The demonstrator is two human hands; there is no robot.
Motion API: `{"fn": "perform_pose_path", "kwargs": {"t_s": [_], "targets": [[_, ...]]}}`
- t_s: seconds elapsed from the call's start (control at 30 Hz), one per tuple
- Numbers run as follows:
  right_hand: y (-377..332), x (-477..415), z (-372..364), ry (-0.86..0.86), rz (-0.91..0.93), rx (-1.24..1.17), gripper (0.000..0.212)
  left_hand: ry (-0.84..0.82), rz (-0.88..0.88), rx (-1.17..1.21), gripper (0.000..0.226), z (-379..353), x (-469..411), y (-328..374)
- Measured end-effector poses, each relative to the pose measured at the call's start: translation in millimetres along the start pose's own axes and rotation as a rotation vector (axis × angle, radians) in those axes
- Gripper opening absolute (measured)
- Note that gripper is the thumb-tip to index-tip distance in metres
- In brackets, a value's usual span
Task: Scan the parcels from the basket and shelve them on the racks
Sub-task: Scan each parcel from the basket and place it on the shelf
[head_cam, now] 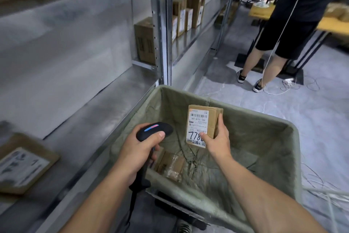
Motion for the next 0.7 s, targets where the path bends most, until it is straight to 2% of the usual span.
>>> {"fn": "perform_pose_path", "kwargs": {"t_s": [0.23,0.7], "targets": [[-29,42,0,0.013,0.041,0.012,0.105,-0.036,-0.038,0.027,0.025,27,41,6],[-68,96,-21,-0.013,0.122,0.020,0.104,0.008,-0.131,0.048,0.024,80,90,18]]}}
Point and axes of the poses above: each hand's wrist, its own x-axis away from the middle knuckle, its own z-axis out of the back of the hand, y = z × x, the point moved 10 cm from there along -x, towards the middle knuckle, and after that the axes turned 2 degrees about -y, right-handed, at the moved point
